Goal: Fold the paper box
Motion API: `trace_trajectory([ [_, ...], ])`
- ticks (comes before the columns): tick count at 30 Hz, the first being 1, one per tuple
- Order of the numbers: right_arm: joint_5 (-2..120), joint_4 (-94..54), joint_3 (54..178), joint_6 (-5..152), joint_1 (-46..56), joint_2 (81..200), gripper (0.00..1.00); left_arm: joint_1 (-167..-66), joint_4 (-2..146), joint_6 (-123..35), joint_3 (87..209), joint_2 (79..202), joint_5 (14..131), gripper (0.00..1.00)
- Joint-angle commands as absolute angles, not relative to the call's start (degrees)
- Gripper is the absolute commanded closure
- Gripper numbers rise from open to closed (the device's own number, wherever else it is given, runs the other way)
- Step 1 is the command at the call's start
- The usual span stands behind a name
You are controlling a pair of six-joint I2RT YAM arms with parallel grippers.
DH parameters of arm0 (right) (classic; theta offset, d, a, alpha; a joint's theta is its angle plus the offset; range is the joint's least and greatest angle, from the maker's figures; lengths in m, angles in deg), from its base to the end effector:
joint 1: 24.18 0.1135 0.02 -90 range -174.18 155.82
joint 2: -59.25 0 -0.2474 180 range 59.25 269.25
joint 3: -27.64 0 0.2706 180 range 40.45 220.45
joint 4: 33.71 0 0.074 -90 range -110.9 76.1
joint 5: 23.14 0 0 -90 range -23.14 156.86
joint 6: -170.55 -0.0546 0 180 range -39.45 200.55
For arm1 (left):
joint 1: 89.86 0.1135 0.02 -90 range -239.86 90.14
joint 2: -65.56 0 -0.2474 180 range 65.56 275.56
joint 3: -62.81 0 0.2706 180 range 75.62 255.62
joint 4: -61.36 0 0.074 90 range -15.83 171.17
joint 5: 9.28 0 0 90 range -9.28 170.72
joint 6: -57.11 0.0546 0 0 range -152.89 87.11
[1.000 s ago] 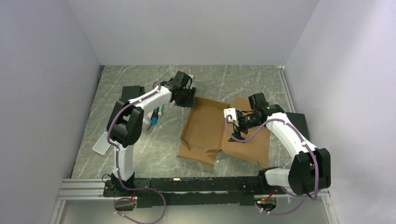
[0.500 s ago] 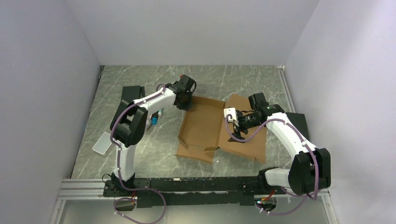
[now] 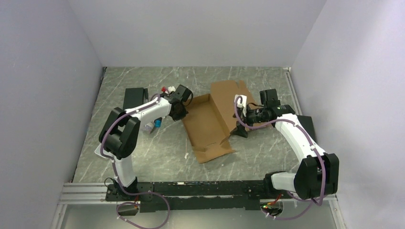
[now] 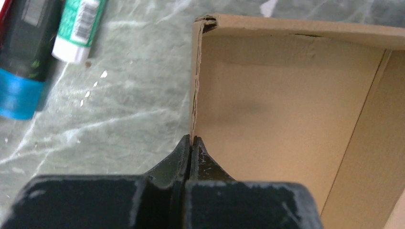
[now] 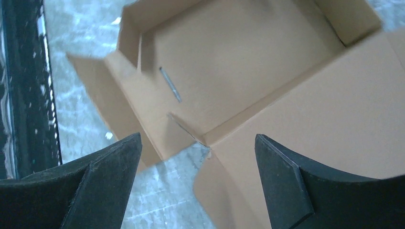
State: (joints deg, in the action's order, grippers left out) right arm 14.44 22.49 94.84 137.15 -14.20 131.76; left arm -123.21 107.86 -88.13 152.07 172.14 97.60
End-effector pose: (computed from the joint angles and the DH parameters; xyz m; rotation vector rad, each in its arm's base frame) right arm 0.2547 0.0888 0.2301 -1.4562 1.7102 0.7837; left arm 0.3467 -0.2092 0.1568 -0.5839 2.5449 -0.1466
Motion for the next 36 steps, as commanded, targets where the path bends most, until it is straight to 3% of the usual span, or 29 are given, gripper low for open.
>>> trace_trajectory([
  [1, 11.6, 7.2, 95.1, 117.0, -16.7, 130.2, 0.08, -123.1, 104.1, -102.4, 147.0, 166.8, 100.0, 1.0],
  [5, 9.3, -2.4, 91.6, 106.3, -19.2, 128.5, 0.08, -123.1, 98.8, -102.6, 142.3, 165.0, 97.4, 0.97],
  [12, 8.2, -6.0, 90.1, 103.6, -22.0, 127.3, 0.08, -123.1, 95.9, -94.6, 139.5, 162.6, 93.4, 0.53],
  [25, 3.4, 5.0, 92.7, 117.5, -23.6, 125.6, 0.07, -122.9, 85.8, -57.3, 132.9, 146.2, 82.6, 0.04],
  [36, 3.2, 6.7, 93.1, 119.8, -23.8, 125.0, 0.07, -114.3, 83.0, -48.3, 139.2, 148.7, 76.7, 0.0],
])
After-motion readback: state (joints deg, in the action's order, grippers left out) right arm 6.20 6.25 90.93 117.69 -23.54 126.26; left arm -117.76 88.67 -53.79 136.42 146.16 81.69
